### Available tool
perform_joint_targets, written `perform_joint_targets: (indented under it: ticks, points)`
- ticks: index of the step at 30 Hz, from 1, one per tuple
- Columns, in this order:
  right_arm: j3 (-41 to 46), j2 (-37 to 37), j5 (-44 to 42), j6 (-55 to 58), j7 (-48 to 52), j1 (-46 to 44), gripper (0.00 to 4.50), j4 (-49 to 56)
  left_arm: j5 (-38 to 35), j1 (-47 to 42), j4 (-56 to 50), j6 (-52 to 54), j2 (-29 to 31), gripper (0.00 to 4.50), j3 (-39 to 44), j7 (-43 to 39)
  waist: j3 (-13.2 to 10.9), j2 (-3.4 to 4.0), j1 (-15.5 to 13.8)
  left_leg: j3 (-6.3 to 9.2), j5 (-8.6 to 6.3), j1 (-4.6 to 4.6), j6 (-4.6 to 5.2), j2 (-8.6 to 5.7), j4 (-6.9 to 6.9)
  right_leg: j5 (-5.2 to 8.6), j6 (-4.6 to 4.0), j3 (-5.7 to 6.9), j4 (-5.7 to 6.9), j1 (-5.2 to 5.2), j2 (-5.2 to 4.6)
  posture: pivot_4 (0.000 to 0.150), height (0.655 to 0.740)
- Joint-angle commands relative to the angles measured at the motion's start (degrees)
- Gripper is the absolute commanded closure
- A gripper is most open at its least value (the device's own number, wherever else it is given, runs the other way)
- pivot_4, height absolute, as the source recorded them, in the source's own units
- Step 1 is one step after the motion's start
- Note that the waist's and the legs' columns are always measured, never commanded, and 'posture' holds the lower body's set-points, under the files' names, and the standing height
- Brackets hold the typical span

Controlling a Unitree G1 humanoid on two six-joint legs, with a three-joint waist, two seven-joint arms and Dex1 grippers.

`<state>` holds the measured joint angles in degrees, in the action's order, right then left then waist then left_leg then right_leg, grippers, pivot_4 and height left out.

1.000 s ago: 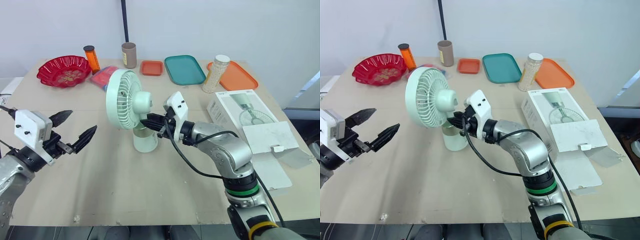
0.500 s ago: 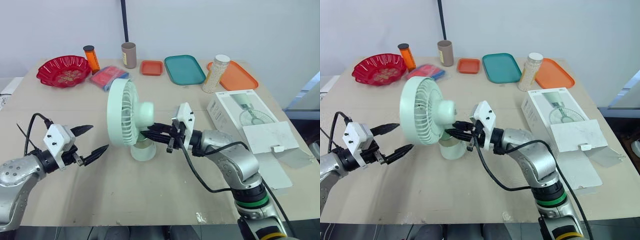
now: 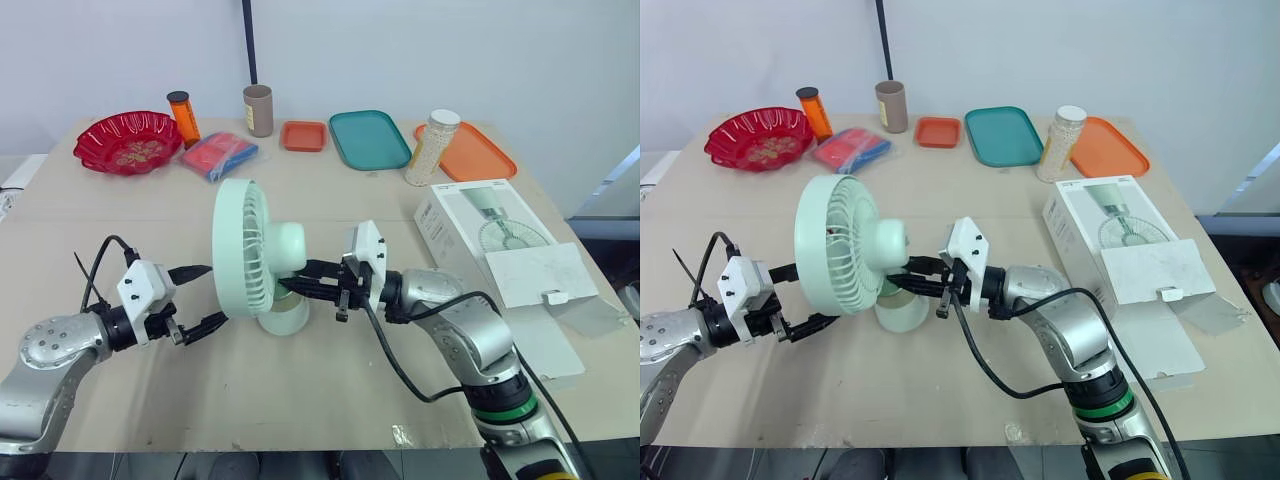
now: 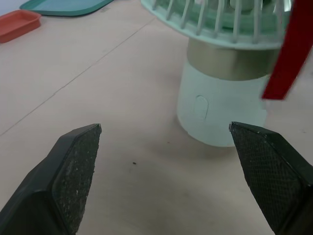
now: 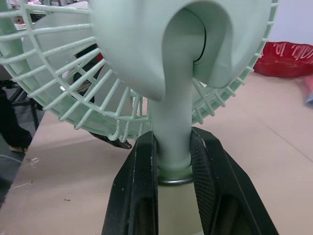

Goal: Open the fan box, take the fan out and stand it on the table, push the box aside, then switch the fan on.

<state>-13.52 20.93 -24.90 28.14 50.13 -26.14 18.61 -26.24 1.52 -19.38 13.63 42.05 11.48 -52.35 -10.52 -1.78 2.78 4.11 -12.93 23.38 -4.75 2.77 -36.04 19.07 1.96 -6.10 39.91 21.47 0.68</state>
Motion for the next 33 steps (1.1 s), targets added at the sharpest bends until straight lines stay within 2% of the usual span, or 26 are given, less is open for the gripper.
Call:
perform_joint_targets:
  ticks: [1, 19, 28, 31, 33]
  points:
    - [0.6, -0.4, -0.2, -3.6, 1.0, -0.2, 3.92, 0.7, 0.4, -0.9, 0.4, -0.8, 0.9, 0.04, 0.0, -1.2, 0.0, 0.00, 0.0, 0.00, 0.00, 0.00, 0.00, 0.00, -0.01, 0.00, 0.00, 0.00, 0.00, 0.00, 0.00, 0.150, 0.7400]
    - [-1.0, -1.6, 3.6, -8.7, 1.4, 2.2, 3.92, -1.1, 2.3, -5.3, 4.9, -1.2, 0.1, 0.04, -4.5, -4.8, 0.0, 0.00, 0.0, 0.02, 0.00, -0.02, 0.00, 0.00, -0.06, 0.00, -0.01, 0.04, 0.06, -0.03, 0.00, 0.150, 0.7400]
    - [-1.4, -1.8, 3.7, -8.4, 1.4, 2.4, 3.92, -1.4, 1.8, -4.9, 6.1, -0.8, 0.4, 0.04, -4.6, -7.0, 0.0, -0.01, 0.0, 0.03, 0.00, -0.04, 0.00, 0.00, -0.08, -0.01, -0.01, 0.04, 0.09, -0.04, 0.01, 0.150, 0.7400]
    - [-1.3, -1.9, 3.4, -7.9, 1.1, 2.3, 3.92, -1.3, 2.4, -5.4, 7.4, -1.5, -0.2, 0.80, -5.1, -7.6, 0.0, -0.01, 0.0, 0.03, 0.00, -0.05, 0.00, 0.00, -0.09, -0.01, -0.01, 0.04, 0.09, -0.05, 0.01, 0.150, 0.7400]
    - [-1.2, -1.9, 3.3, -7.6, 1.0, 2.1, 3.92, -1.2, 2.8, -6.6, 8.6, -1.5, -0.9, 1.63, -5.7, -7.4, 0.0, -0.01, 0.0, 0.03, 0.00, -0.05, 0.01, 0.00, -0.10, -0.01, -0.01, 0.05, 0.10, -0.05, 0.01, 0.150, 0.7400]
